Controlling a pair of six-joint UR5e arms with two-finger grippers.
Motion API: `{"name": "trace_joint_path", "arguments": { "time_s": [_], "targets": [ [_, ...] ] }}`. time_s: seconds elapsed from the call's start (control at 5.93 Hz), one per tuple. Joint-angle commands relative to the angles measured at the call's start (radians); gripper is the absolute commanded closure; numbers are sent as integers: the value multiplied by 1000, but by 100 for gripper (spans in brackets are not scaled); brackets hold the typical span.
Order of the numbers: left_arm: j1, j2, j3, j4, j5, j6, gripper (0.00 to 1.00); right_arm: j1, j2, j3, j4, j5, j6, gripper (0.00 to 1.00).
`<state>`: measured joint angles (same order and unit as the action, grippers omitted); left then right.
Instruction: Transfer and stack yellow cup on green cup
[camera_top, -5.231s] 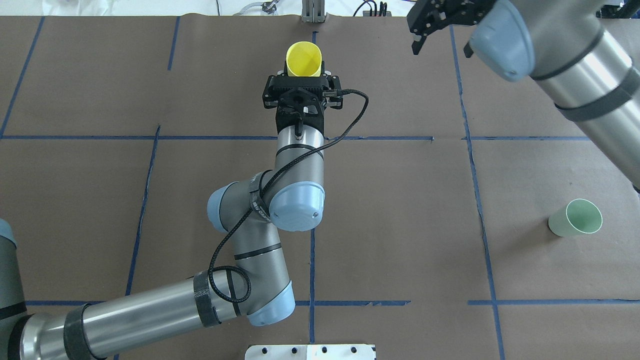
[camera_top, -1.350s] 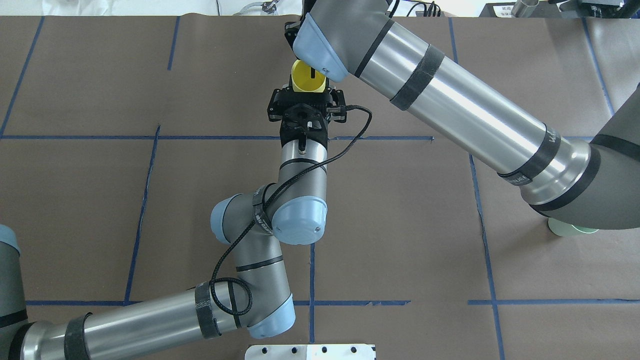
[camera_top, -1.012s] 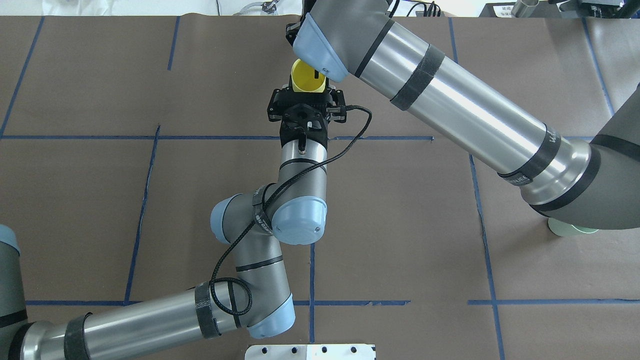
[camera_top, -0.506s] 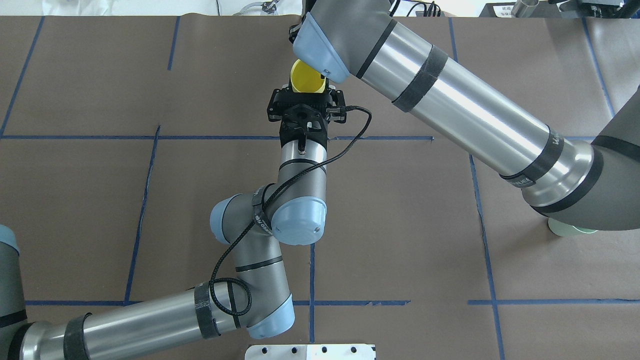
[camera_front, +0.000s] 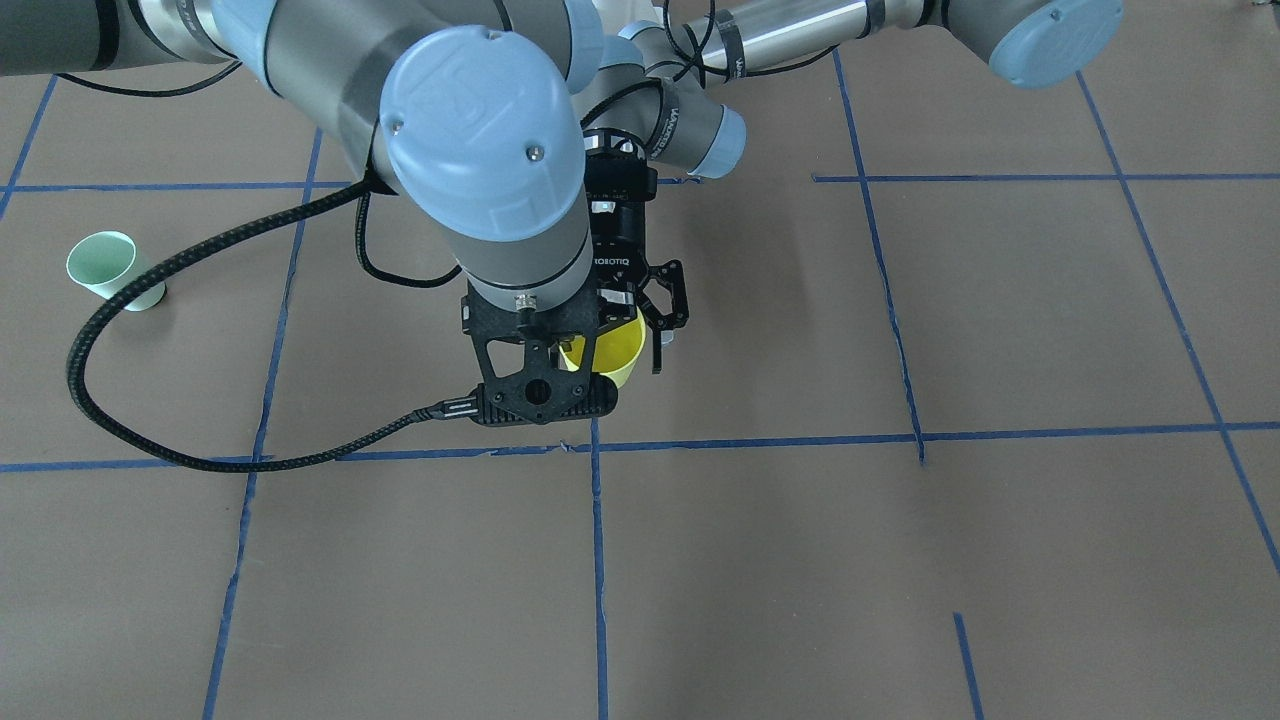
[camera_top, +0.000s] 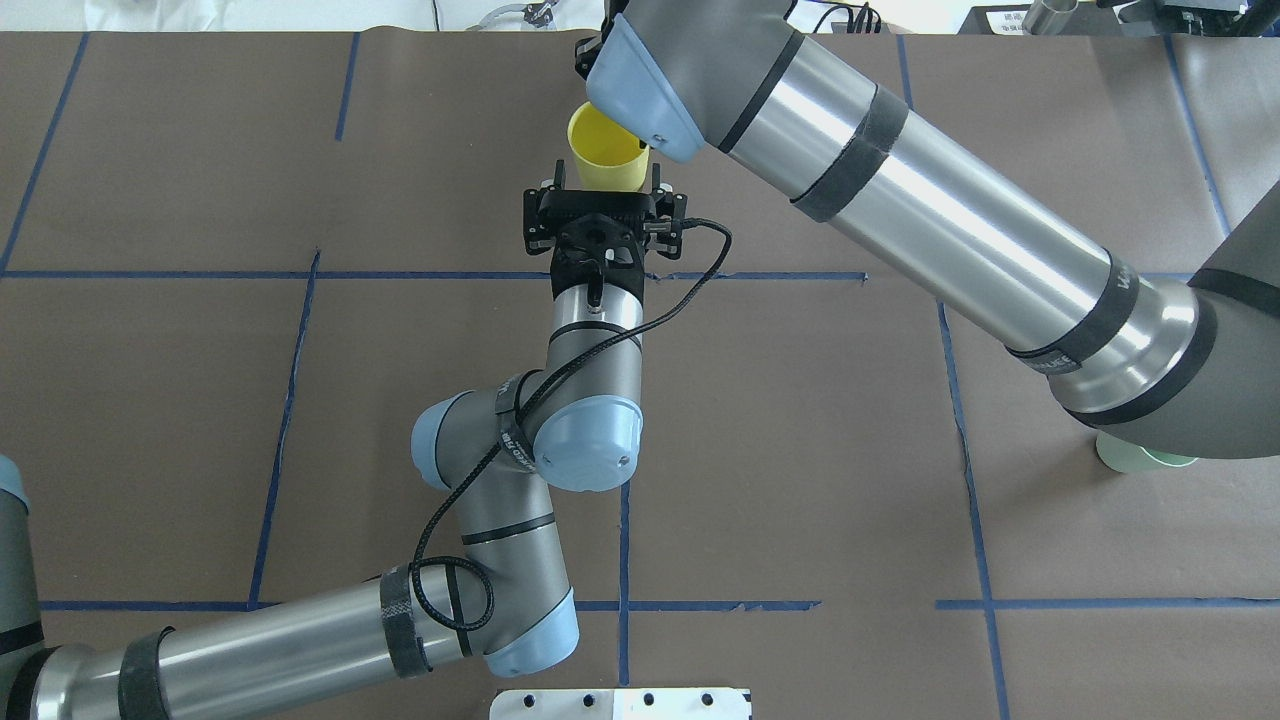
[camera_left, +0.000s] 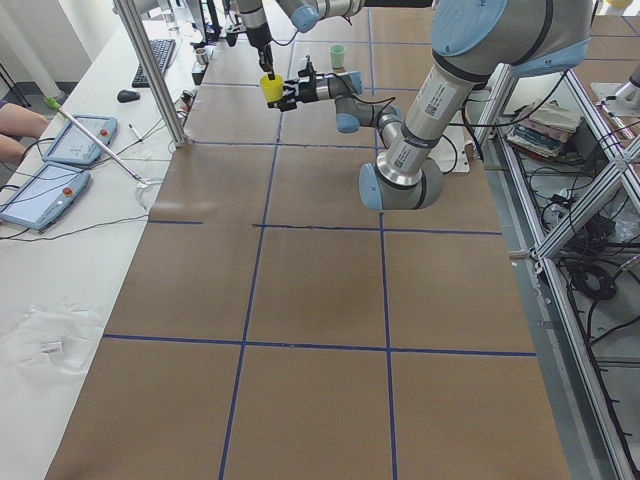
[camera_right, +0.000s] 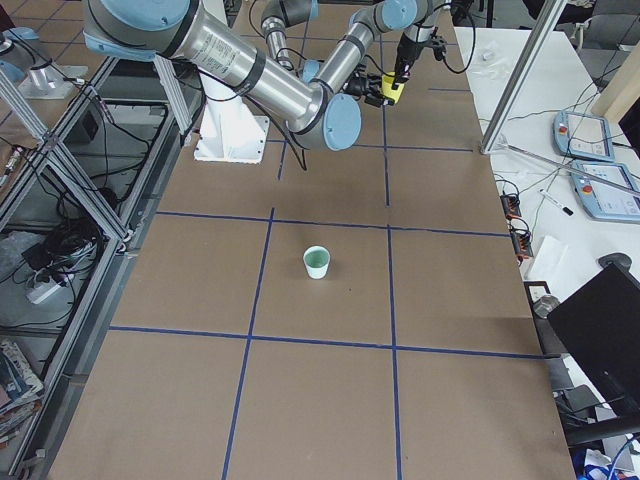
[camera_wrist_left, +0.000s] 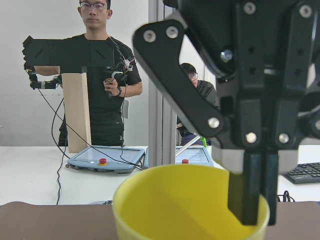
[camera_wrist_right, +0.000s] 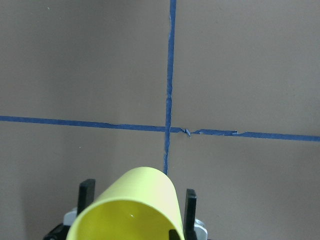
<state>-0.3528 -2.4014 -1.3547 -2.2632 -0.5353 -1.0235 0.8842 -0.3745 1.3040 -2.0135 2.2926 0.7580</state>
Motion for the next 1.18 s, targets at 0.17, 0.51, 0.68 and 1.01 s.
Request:
{"name": "trace_joint_path", "arguments": {
  "time_s": [0.17,0.51,0.68,1.01],
  "targets": [
    [1,21,0,-1,-5,-1,0,135,43,75,-1,94,15,100],
    [-3,25,-27,-1,-12,34,2,189,-45,139,-1,104,14,100],
    [-14,27,-91,1,-18,134,2,191,-176,282,-1,96,1,100],
    [-55,132,-224,7,-130,180,2,199,-391,497,-2,65,-5,100]
  ]
}}
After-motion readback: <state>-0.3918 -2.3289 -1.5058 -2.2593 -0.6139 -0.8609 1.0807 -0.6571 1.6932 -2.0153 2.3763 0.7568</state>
